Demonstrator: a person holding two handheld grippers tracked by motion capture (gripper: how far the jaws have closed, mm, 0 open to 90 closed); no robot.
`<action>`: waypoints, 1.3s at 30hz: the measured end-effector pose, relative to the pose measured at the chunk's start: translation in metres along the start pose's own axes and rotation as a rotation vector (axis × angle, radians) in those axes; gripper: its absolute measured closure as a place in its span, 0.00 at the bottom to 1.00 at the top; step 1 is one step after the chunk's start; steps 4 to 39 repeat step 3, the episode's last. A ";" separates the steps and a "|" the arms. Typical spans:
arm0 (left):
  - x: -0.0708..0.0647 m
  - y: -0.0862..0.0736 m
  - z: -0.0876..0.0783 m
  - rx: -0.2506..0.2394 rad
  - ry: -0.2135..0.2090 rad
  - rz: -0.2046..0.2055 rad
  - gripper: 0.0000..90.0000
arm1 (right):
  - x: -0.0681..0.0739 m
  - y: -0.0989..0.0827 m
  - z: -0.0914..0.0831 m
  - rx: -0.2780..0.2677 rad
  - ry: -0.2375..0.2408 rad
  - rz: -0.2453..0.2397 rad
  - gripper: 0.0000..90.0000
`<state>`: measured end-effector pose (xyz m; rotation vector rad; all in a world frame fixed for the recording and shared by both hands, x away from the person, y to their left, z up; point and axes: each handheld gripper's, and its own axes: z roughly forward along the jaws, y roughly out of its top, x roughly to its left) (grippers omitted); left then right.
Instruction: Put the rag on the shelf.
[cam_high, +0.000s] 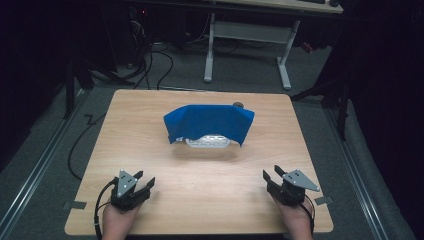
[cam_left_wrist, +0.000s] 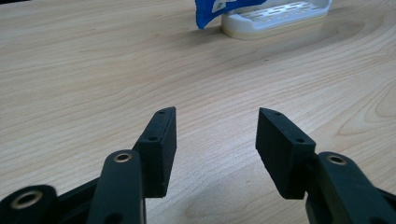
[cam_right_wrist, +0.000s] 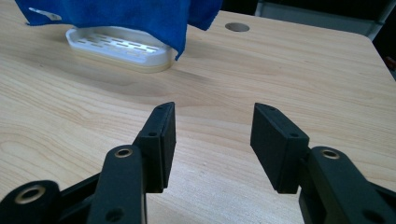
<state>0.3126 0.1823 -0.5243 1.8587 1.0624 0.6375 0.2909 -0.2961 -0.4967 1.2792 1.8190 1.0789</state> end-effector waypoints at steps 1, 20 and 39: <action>0.001 0.000 -0.001 0.000 0.003 0.001 0.54 | 0.000 0.000 0.000 0.000 0.000 0.000 0.56; 0.001 0.000 -0.002 -0.007 0.007 -0.005 0.54 | -0.001 0.000 0.000 -0.003 -0.001 -0.001 0.56; 0.001 0.000 -0.002 -0.007 0.007 -0.005 0.54 | -0.001 0.000 0.000 -0.003 -0.001 -0.001 0.56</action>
